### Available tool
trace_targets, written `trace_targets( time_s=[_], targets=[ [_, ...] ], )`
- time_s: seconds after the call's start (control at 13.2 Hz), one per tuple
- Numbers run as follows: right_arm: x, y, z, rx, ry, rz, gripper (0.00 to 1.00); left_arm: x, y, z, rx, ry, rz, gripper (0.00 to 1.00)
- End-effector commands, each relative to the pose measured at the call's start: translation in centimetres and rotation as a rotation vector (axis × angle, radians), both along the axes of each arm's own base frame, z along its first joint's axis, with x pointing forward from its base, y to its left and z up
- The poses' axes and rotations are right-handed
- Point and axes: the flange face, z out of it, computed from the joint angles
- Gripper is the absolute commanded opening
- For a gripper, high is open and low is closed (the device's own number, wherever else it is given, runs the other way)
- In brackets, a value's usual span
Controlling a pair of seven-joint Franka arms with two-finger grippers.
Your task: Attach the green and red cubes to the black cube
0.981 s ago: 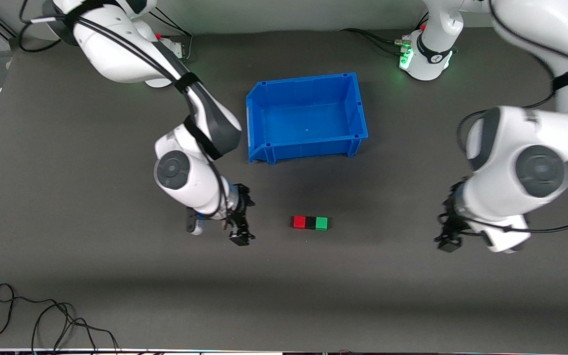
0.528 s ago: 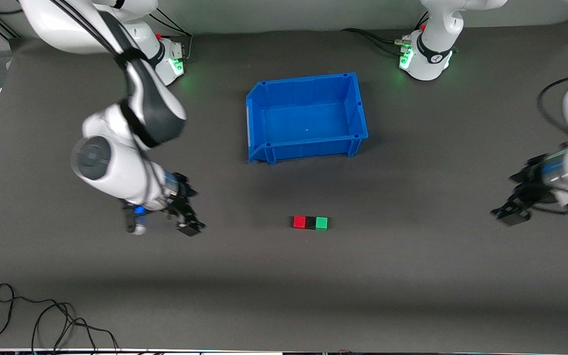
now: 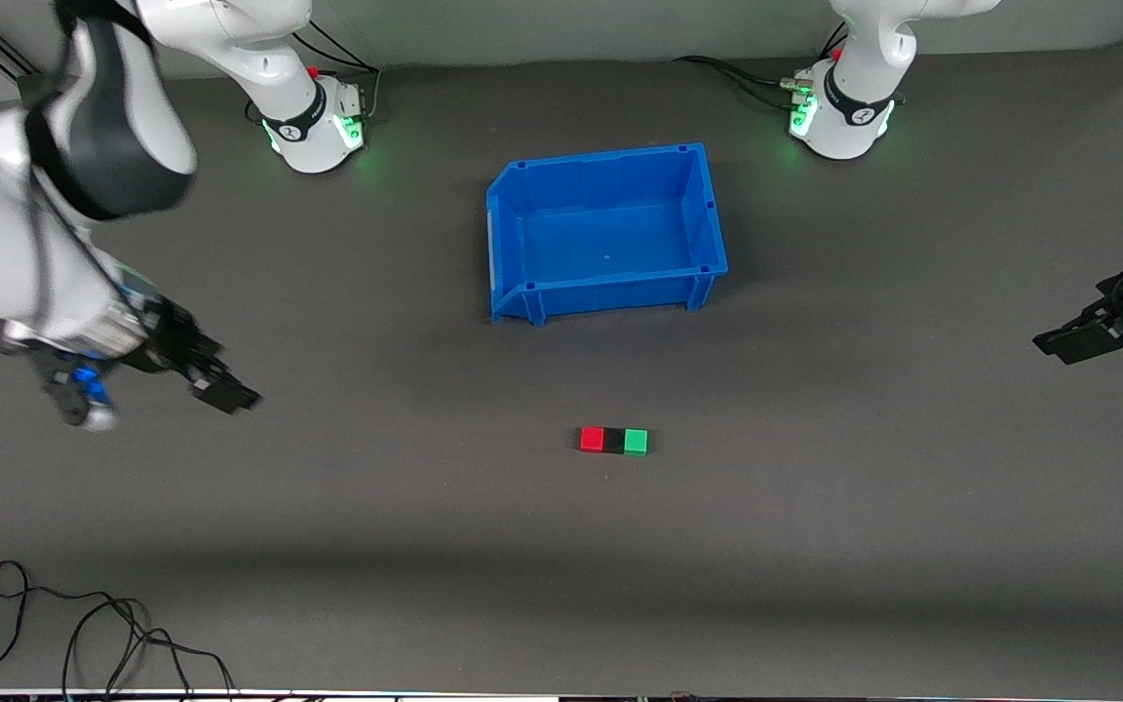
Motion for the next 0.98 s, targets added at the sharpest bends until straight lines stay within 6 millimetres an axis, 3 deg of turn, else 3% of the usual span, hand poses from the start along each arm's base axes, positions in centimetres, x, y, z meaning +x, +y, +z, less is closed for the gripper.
trace_targets(
  time_s=[0.0, 0.08, 0.23, 0.53, 0.68, 0.91],
  targets=[
    [-2.2, -3.7, 3.3, -0.025, -0.044, 0.157, 1.00, -0.6, -4.5, 1.8, -0.011, -0.015, -0.096, 1.00],
    [-2.5, -4.0, 4.1, -0.028, -0.062, 0.226, 1.00, -0.8, -6.3, 1.8, -0.008, -0.016, -0.130, 1.00],
    [-3.1, -5.9, 5.8, -0.059, -0.015, 0.401, 1.00, -1.0, -7.5, 1.8, -0.014, -0.013, -0.201, 1.00],
    [-4.1, -4.4, 7.0, -0.059, 0.025, 0.480, 1.00, -0.9, -5.5, 1.6, -0.035, -0.002, -0.446, 1.00],
    [-4.7, -2.0, 7.6, -0.058, 0.049, 0.532, 1.00, -0.8, -4.9, 1.4, -0.008, 0.008, -0.580, 1.00],
    [-4.6, -2.5, 8.5, -0.060, 0.027, 0.553, 1.00, -1.0, -3.0, 0.9, -0.018, 0.024, -0.680, 1.00]
  ],
)
